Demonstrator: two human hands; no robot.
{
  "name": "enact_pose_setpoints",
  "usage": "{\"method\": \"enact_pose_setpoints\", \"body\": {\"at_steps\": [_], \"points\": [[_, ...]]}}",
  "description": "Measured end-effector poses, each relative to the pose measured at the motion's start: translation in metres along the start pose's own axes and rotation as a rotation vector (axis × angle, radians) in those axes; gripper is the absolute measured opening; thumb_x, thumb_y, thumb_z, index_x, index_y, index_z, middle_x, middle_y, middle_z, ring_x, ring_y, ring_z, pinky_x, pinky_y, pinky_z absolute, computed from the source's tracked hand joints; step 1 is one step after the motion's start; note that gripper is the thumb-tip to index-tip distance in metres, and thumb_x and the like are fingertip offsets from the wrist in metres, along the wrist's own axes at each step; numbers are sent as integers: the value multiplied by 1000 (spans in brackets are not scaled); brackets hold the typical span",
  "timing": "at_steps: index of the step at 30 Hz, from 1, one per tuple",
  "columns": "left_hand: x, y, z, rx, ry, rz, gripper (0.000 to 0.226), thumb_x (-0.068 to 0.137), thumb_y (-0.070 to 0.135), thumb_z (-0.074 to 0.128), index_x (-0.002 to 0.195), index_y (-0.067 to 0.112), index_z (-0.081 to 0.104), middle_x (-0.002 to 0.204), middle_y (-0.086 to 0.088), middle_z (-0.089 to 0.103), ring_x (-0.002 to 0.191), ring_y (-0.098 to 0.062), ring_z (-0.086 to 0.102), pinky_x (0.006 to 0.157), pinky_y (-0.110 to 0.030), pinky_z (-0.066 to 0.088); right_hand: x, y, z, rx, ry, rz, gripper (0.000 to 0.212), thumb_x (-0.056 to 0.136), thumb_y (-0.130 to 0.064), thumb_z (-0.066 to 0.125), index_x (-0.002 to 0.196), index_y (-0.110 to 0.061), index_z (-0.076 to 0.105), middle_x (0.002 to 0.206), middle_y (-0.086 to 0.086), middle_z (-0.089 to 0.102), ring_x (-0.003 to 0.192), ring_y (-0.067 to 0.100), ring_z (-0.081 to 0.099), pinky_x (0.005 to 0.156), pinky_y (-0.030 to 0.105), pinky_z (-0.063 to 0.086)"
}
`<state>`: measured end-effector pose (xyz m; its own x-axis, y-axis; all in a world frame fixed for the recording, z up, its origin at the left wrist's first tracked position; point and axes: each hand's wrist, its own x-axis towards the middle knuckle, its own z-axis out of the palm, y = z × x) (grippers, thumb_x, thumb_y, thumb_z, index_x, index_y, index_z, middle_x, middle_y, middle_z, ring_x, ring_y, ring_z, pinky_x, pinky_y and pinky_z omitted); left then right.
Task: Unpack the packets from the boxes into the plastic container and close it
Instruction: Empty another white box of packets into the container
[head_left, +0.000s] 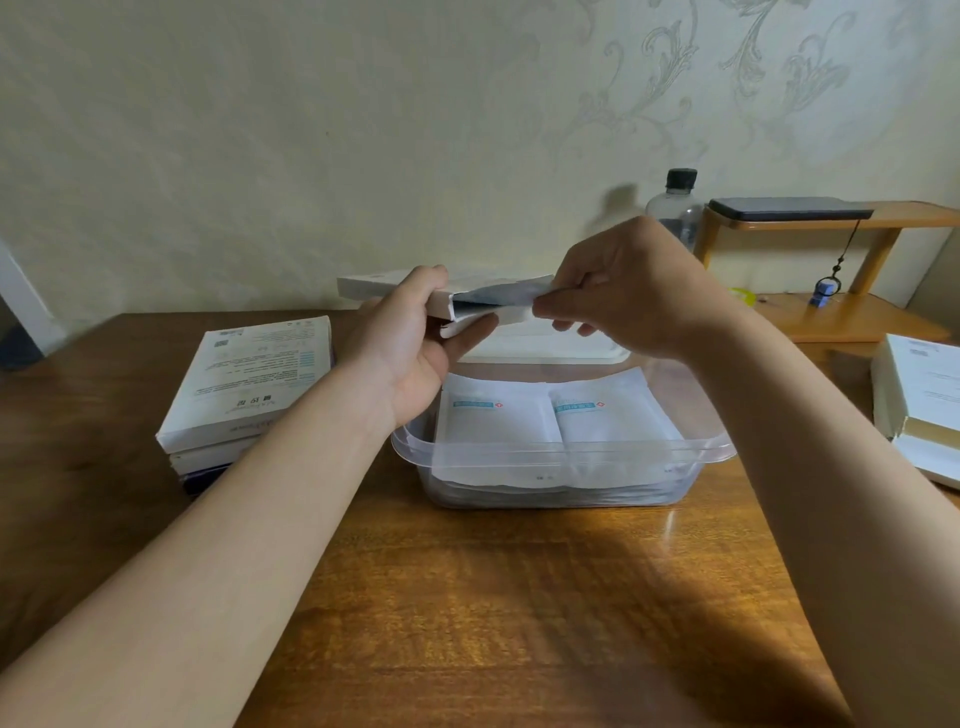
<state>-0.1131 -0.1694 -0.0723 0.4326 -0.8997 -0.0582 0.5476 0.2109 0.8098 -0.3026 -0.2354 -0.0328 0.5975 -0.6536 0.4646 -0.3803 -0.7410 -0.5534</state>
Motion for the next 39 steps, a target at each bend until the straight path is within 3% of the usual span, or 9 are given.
{"method": "enact_pose_setpoints", "body": {"at_steps": [8,12,15,19,23,28,33,37,39], "points": [[2,0,0,-37,2,-11,41,97,11,63,134,-4,53,131,-30,62,105,-36,71,70,-40,63,2,13,-3,212,147,-54,18,88,-20,74,73,-19,65,64,15,60,57,14,58,52,16,47],[4,-1,0,-40,13,-22,39,97,11,64,132,-2,54,131,-29,62,111,-38,69,71,-41,63,5,17,-3,160,239,-77,17,86,-30,76,72,-30,65,75,-6,60,70,0,54,67,18,42],[4,-1,0,-42,10,-17,39,97,11,64,132,-2,55,133,-27,62,112,-37,69,70,-41,63,5,15,-5,388,240,-63,23,84,-30,77,79,-10,67,80,8,62,76,13,59,69,37,50],[5,-1,0,-38,30,-17,24,96,9,65,117,0,58,137,-30,57,115,-39,67,70,-42,63,6,11,-9,775,326,-4,21,81,-18,79,75,-12,60,82,18,63,89,38,68,84,61,56],[5,-2,1,31,23,15,13,97,8,63,106,-1,59,103,-24,65,93,-34,70,68,-40,62,9,14,-12,834,437,46,16,84,-9,74,75,-14,63,67,1,65,67,22,61,70,39,54],[8,-4,-3,-22,47,50,37,92,8,69,124,-6,57,132,-34,56,123,-41,60,71,-43,62,6,25,-15,669,270,238,13,87,-8,73,82,-8,61,70,6,64,68,23,63,74,47,58],[5,-4,-2,-14,47,44,34,96,8,67,126,-2,58,130,-25,64,111,-36,69,72,-41,63,0,37,-16,420,33,416,12,87,-11,74,94,-3,68,88,16,70,79,30,69,84,51,59],[4,-3,-2,-4,54,48,32,96,9,67,125,1,58,129,-22,65,111,-34,69,72,-40,63,-4,37,-14,-11,-124,490,13,84,-25,78,91,-17,71,86,6,72,78,24,71,69,36,60],[3,-3,-1,-3,54,48,31,96,9,67,125,1,58,128,-22,65,111,-34,69,72,-40,63,-4,35,-10,-176,-133,475,16,81,-29,80,90,-19,71,82,-1,68,72,15,65,57,24,49]]}}
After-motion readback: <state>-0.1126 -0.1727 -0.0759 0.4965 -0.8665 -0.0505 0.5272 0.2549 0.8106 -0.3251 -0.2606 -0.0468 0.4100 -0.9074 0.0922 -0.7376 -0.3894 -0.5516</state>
